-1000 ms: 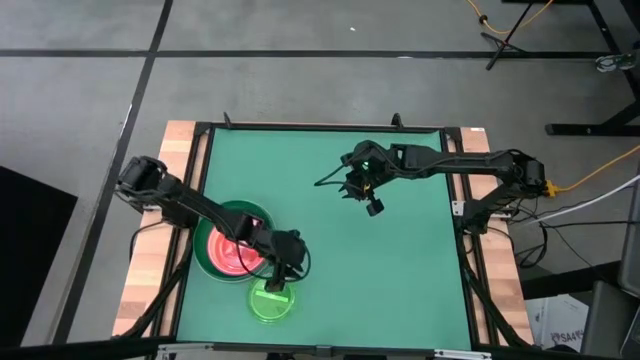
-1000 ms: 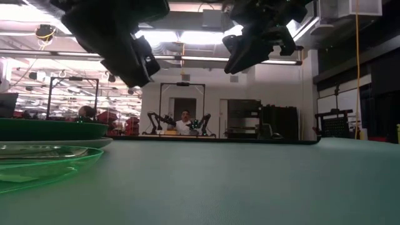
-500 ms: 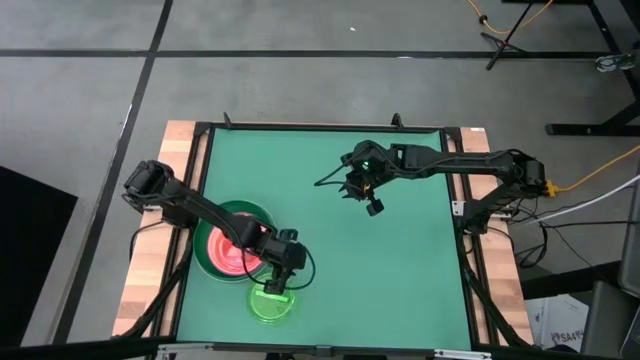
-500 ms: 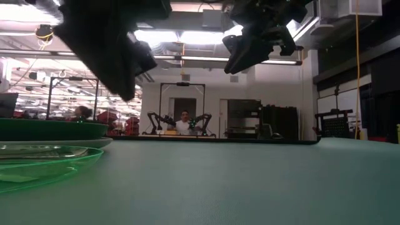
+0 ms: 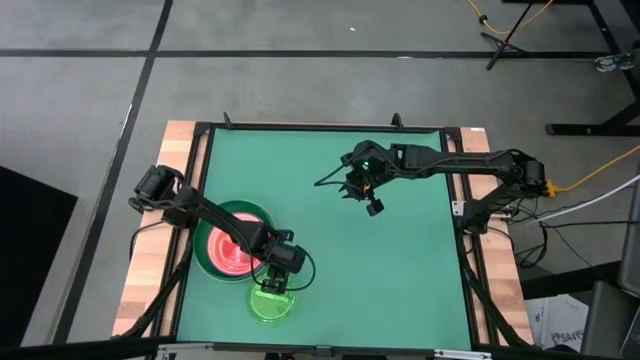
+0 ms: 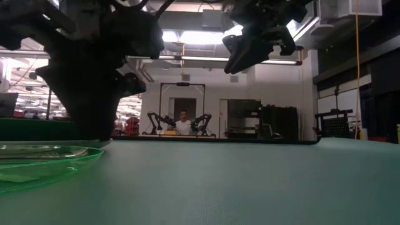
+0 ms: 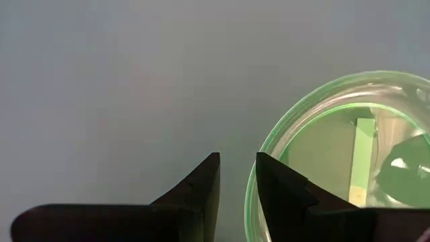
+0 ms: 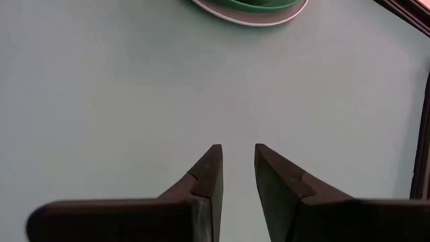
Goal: Stack plastic plates
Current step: Stack the light green plate on top of the light pink plate
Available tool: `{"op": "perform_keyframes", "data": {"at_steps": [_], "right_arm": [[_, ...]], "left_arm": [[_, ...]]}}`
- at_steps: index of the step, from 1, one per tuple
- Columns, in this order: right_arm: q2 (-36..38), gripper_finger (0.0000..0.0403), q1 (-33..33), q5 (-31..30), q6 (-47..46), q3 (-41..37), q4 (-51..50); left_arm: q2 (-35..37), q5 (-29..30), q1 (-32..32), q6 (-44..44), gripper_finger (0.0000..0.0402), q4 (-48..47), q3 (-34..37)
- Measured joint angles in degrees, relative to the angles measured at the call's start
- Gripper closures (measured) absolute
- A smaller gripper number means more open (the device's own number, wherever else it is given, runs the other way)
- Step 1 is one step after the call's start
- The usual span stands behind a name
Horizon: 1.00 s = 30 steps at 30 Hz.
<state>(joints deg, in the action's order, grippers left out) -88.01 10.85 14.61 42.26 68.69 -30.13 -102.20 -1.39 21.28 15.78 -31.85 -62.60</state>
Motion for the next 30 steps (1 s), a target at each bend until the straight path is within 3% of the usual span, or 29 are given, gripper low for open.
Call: {"op": "perform_keyframes", "data": {"at_steps": [30], "right_arm": [[0.0,0.0327,0.0,0.0,0.0,0.0,0.0]], "left_arm": [[-2.9,-3.9,0.5,-4.4,0.0311,-0.8,0.2]]}}
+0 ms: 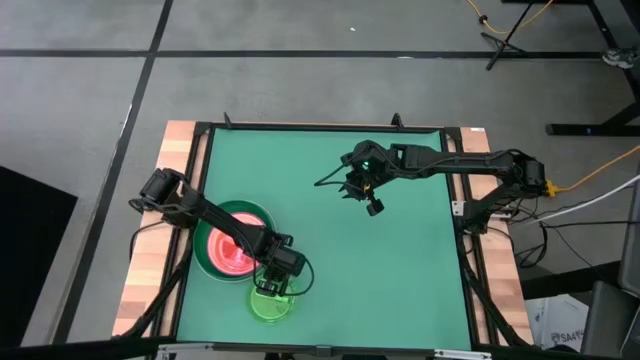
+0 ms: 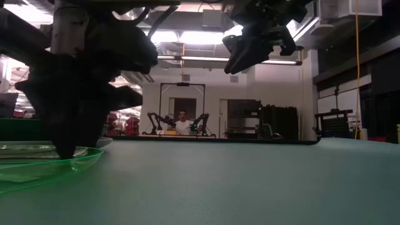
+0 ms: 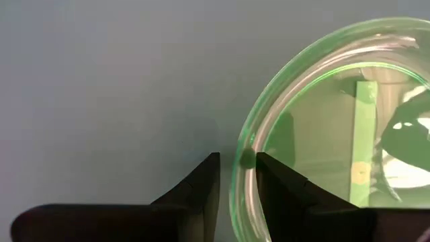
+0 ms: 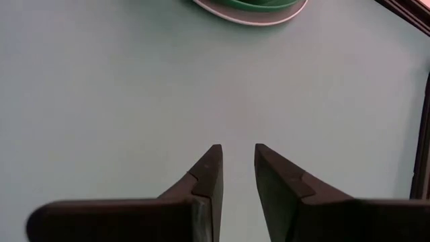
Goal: Stack plastic plates
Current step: Stack the light green plate on top of the light pink plate
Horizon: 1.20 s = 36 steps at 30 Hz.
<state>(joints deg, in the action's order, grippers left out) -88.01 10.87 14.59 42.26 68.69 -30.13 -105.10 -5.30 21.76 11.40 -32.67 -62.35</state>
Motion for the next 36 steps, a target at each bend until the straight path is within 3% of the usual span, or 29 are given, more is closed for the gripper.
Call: {"op": "perform_keyframes", "data": {"at_steps": [8,36], "right_arm": [[0.0,0.0327,0.0,0.0,0.0,0.0,0.0],[2.2,0.0327,0.0,-0.2,0.0,0.0,0.0]], "left_arm": [[-0.6,-0.3,0.0,0.0,0.0314,0.2,0.0],[0.3,-0.2,0.0,1.9,0.0390,0.7,0.0]]}}
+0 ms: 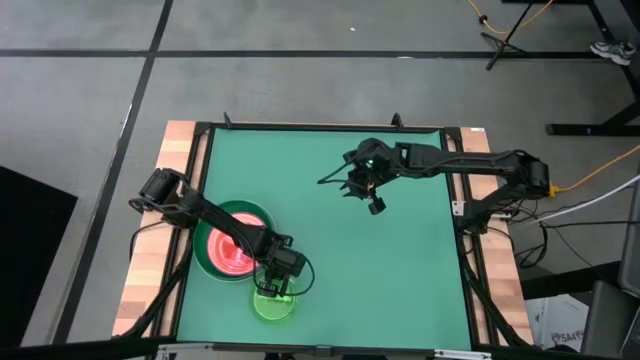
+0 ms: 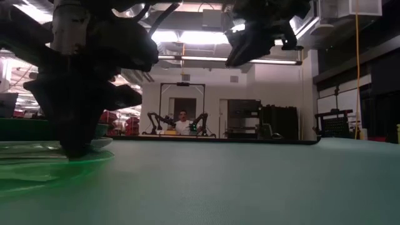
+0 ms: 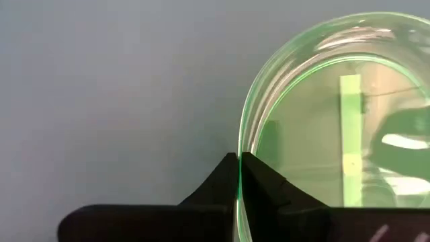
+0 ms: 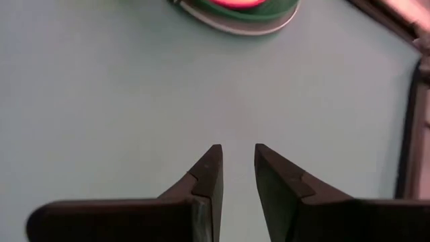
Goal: Stack plastic plates
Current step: Stack the light green plate on top of the light pink plate
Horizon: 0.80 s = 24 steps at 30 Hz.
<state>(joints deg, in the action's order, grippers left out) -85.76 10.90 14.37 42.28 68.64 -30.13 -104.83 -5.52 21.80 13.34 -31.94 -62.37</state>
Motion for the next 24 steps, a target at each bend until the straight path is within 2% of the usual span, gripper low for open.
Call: {"op": "perform_keyframes", "data": {"at_steps": [5,15,24], "right_arm": [[4.5,0.0327,0.0,-0.7,0.5,0.0,-0.1],[16.2,0.0327,0.0,-7.9,1.7,0.0,-5.4],[24.4,0.0327,0.0,-9.9,1.7,0.0,-9.7]], "left_arm": [[0.4,-0.1,0.0,0.1,0.0398,0.1,0.0],[0.4,-1.5,0.0,1.7,0.0401,0.3,-2.2],[0.4,-1.7,-1.4,1.7,0.0401,-0.7,-6.6]]}}
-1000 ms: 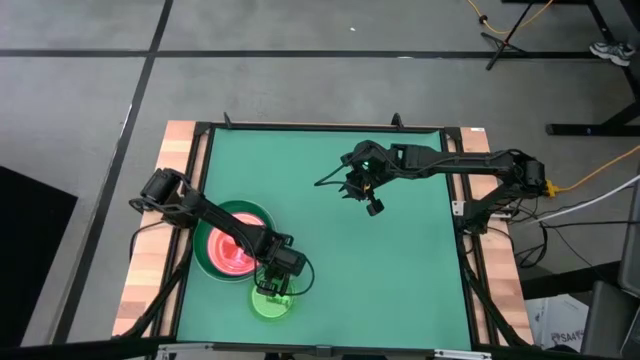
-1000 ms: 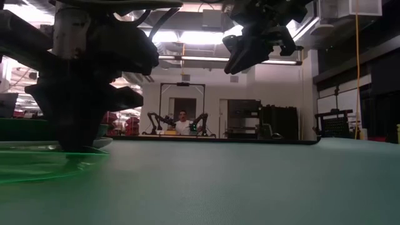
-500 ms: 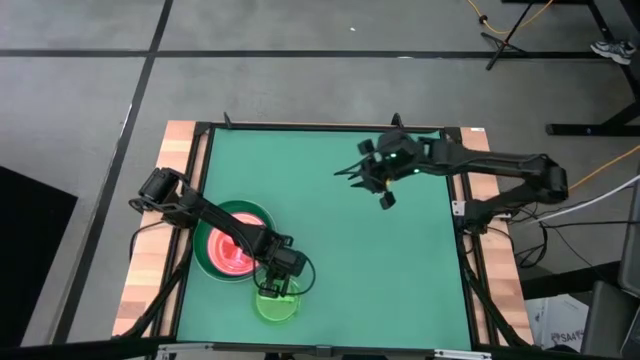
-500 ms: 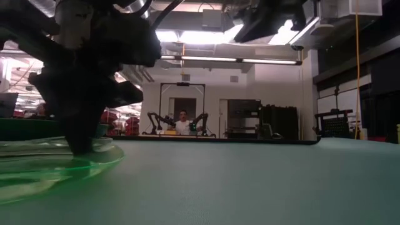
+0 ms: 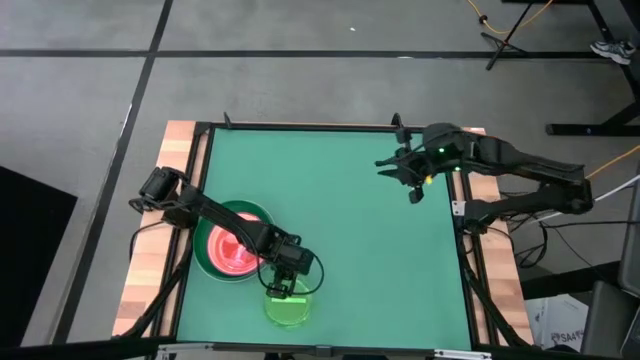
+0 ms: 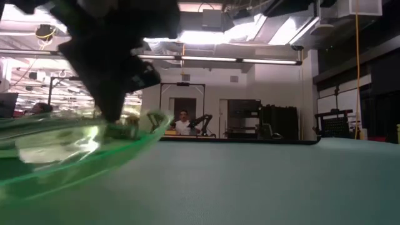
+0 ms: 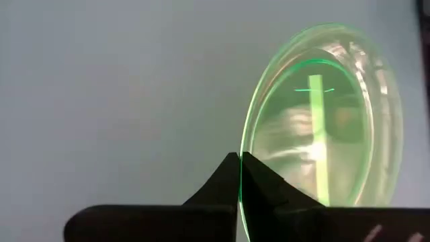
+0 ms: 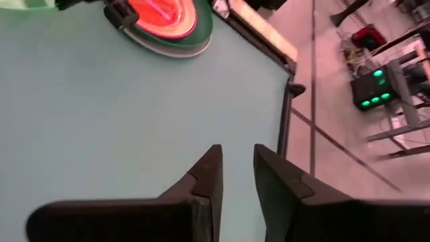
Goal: Stack plastic plates
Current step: Stack the light green plate on top of the light pink plate
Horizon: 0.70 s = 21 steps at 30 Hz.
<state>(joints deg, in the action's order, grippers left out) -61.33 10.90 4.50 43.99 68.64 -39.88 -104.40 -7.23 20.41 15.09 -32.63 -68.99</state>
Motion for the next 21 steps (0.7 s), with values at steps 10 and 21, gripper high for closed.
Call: {"op": "perform_keyframes", "data": {"at_steps": [10,21], "right_arm": [[6.3,0.0327,0.0,1.0,0.2,0.0,-3.2],[14.3,0.0327,0.0,3.1,2.8,-11.1,0.9]], "left_arm": [[0.1,-4.3,-2.8,-0.3,0.0401,-7.8,-9.0],[0.1,-4.3,-6.4,-6.5,0.0401,-23.4,-17.4]]}}
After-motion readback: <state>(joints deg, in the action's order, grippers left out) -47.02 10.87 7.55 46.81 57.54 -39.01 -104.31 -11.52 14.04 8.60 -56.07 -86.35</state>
